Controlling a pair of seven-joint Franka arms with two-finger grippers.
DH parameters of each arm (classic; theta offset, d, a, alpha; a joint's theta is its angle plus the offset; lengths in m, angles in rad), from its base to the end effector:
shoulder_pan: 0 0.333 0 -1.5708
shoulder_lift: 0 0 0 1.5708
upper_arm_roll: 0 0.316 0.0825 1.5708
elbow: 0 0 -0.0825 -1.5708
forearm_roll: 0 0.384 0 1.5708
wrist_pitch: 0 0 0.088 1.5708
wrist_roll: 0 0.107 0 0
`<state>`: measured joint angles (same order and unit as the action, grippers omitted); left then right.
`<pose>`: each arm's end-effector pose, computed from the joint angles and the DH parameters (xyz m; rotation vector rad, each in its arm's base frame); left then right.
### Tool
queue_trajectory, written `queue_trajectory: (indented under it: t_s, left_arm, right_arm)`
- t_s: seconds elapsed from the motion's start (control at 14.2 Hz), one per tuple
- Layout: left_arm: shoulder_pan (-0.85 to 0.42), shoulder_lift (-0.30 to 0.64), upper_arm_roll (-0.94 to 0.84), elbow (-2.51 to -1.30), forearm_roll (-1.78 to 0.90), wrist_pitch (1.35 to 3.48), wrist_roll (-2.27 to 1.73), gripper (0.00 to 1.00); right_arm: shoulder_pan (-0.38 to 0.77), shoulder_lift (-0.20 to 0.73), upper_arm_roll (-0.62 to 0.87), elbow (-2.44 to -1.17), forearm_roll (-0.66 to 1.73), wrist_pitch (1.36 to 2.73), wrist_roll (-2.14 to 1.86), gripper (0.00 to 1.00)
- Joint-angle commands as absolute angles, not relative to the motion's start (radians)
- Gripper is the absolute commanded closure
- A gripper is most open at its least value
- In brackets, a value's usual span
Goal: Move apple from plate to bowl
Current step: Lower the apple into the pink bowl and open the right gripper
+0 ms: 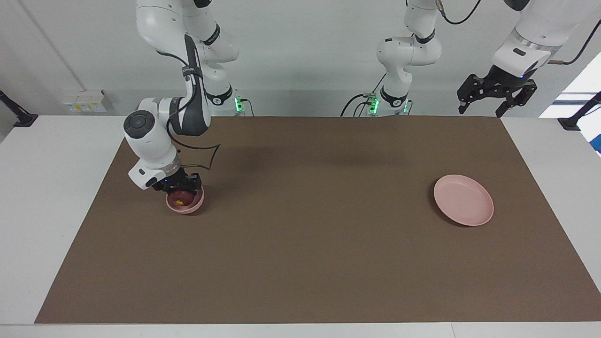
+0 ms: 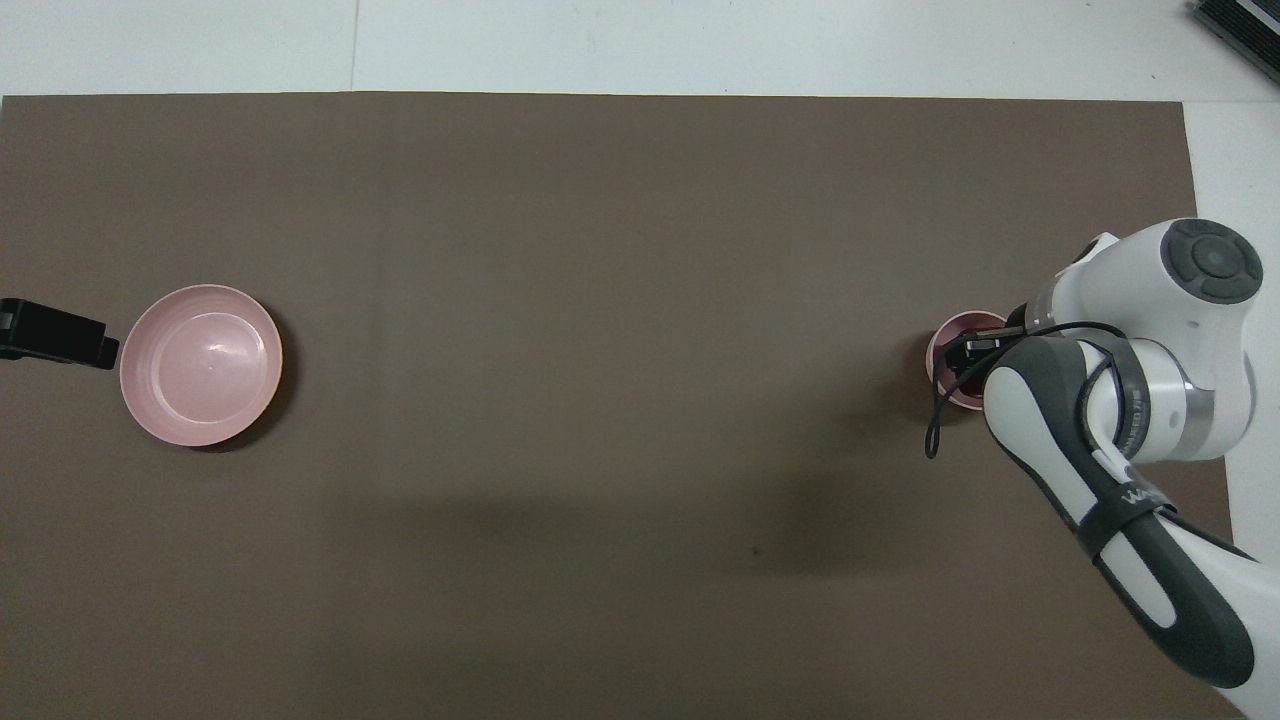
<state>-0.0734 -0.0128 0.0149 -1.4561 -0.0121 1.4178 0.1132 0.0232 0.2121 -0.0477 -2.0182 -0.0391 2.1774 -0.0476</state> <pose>0.5331 -0.0326 0.6715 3.1167 -0.2709 -0.0394 0.5832 -0.0150 0.3431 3.0999 0.0729 -0.0841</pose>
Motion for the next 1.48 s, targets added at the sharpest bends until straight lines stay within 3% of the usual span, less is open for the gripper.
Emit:
queue_trajectory:
  t_s: [0.0,0.14,0.28,0.42,0.56,0.64,0.92,1.41]
  left_arm:
    - [-0.075,-0.026,0.026,-1.448,0.006,1.394,0.124,0.0]
    - [-0.075,-0.028,0.028,-1.448,0.005,1.397,0.121,0.0]
    - [-0.077,-0.028,0.026,-1.448,0.005,1.397,0.121,0.0]
    - [-0.075,-0.028,0.028,-1.448,0.005,1.397,0.121,0.0]
    - [-0.075,-0.028,0.028,-1.448,0.005,1.397,0.12,0.0]
    - [-0.075,-0.028,0.028,-1.448,0.005,1.396,0.121,0.0]
    - [-0.075,-0.028,0.028,-1.448,0.005,1.397,0.121,0.0]
    - [-0.075,-0.028,0.028,-1.448,0.005,1.397,0.121,0.0]
  right_arm:
    - [0.02,0.206,-0.04,-2.034,-0.058,2.207,-0.025,1.0]
    - [0.026,0.207,-0.04,-2.034,-0.058,2.207,-0.011,0.96]
    - [0.028,0.225,-0.04,-2.034,-0.057,2.207,-0.008,0.75]
    - [0.031,0.229,-0.038,-2.033,-0.055,2.226,0.014,0.5]
    - [0.031,0.229,-0.038,-2.029,-0.055,2.226,0.014,0.1]
    - [0.031,0.229,-0.038,-2.029,-0.057,2.226,0.012,0.0]
    - [0.031,0.213,-0.04,-2.019,-0.055,2.209,0.018,0.0]
    - [0.034,0.049,-0.028,-1.947,-0.06,2.065,0.168,0.0]
